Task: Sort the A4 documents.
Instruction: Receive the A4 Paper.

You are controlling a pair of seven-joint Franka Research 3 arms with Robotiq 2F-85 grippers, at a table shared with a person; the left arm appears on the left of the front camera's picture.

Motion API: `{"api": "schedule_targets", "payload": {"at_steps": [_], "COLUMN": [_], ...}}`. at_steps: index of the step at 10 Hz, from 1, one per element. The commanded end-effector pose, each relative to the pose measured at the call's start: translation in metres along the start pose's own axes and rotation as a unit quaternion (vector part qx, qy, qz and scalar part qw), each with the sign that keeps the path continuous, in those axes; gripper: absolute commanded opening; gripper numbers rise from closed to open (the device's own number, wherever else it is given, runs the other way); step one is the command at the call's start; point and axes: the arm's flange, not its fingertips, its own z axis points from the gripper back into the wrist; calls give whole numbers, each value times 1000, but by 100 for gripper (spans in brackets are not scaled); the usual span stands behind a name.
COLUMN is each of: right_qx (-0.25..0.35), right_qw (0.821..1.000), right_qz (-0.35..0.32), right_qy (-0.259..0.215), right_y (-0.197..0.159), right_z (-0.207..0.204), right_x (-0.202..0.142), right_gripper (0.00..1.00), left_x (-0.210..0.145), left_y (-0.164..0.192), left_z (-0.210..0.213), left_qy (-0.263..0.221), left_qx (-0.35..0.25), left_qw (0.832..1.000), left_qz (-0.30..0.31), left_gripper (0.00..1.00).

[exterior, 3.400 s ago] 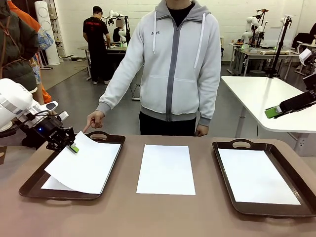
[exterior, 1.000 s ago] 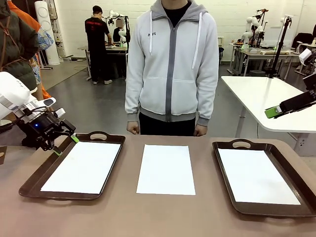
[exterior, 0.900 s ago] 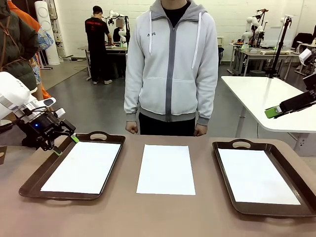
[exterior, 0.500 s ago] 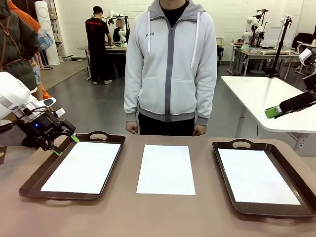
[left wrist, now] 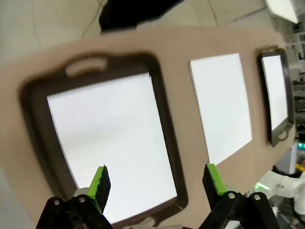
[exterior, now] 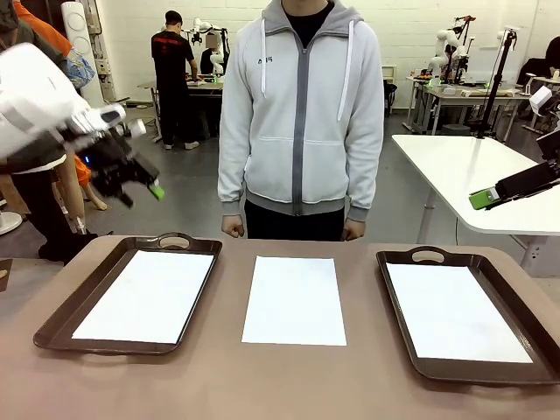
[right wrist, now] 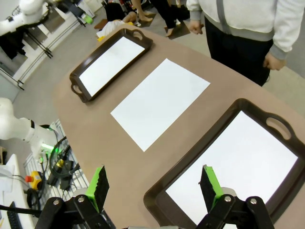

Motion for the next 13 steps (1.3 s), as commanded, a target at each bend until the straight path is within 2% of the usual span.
{"api": "schedule_targets", "payload": {"at_steps": [1,3,5,6,8,9,10,12,13], "right_qx": [1,1,1,1,1,1,1,1,1], "right_qw": [1000,1000,1000,1000,1000,1000,1000,1000,1000], "right_qz": [2,2,2,2,2,2,2,2,2], "right_qy": [0,0,0,0,0,0,0,0,0], "right_y": [0,0,0,0,0,0,0,0,0], "right_z": [0,0,0,0,0,0,0,0,0], "right_x": [-1,-1,-1,-1,-1,-1,-1,-1,-1], "right_gripper": [100,100,100,100,100,100,100,100,100], "left_x": [-23,-48,-81,-91,-91,-89,-86,-79,-77], "left_y": [23,32,29,18,-12,-29,-34,-35,-35], "left_z": [44,96,135,140,132,127,116,82,73], "left_qy": [-71,-127,-199,-211,-188,-190,-207,-152,-126], "left_qx": [-59,-132,-108,-108,-123,-106,-83,-73,-78], "left_qw": [992,970,953,942,926,925,933,957,960], "left_qz": [-85,-161,-201,-236,-304,-312,-281,-235,-239], "left_gripper": [100,100,100,100,100,100,100,100,100]}}
